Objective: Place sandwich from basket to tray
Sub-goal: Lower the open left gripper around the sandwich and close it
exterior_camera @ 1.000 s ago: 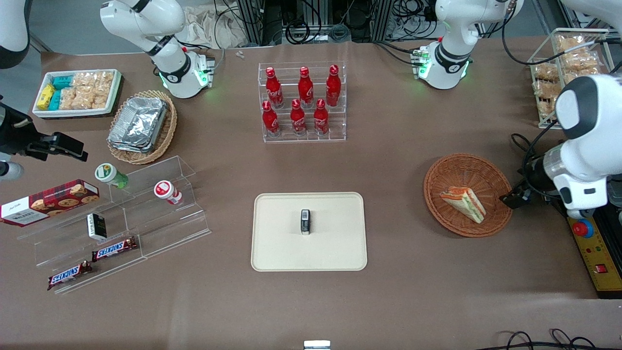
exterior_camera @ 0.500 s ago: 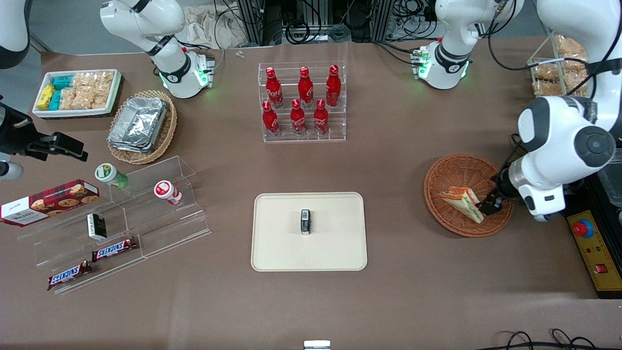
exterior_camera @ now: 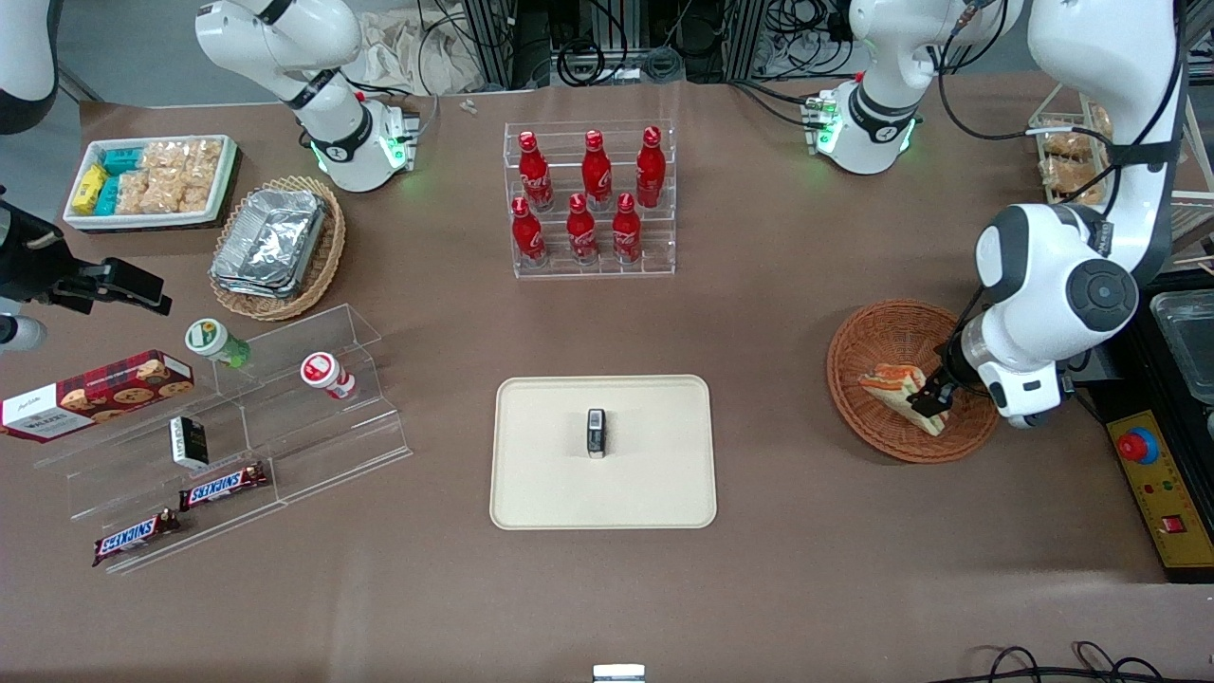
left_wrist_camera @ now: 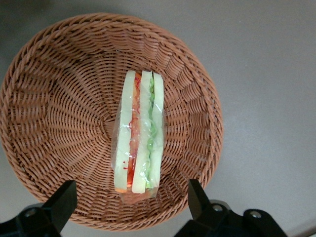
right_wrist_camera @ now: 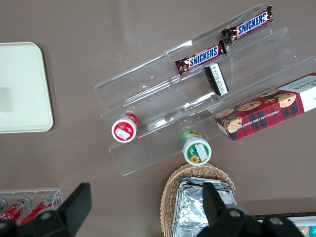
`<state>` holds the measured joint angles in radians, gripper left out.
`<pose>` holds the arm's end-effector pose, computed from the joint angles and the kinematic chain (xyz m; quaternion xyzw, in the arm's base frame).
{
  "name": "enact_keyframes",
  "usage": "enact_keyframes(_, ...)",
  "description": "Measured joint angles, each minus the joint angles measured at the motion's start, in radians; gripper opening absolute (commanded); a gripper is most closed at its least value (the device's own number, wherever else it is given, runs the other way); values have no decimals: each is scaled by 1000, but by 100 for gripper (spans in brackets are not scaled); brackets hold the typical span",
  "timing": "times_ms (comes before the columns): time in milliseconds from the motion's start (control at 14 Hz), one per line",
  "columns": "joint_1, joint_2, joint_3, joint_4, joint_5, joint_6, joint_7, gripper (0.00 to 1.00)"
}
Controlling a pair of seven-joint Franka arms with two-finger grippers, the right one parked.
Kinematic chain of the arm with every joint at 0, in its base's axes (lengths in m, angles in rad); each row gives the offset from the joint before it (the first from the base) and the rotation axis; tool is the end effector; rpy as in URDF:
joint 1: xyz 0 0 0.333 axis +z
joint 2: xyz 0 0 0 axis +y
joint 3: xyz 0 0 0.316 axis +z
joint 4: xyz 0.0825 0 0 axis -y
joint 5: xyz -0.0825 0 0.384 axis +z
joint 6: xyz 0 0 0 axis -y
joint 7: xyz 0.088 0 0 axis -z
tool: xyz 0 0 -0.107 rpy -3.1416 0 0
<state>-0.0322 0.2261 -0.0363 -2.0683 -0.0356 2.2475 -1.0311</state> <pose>0.5752 -0.0400 0.3191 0.8805 0.4732 -0.0292 0.0029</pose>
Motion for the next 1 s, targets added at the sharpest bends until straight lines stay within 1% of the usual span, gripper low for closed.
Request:
enact_keyframes(429, 0, 1, 0, -78, 0, 93, 0, 100)
enact_keyframes(1000, 0, 30, 0, -110, 0, 151, 0, 100)
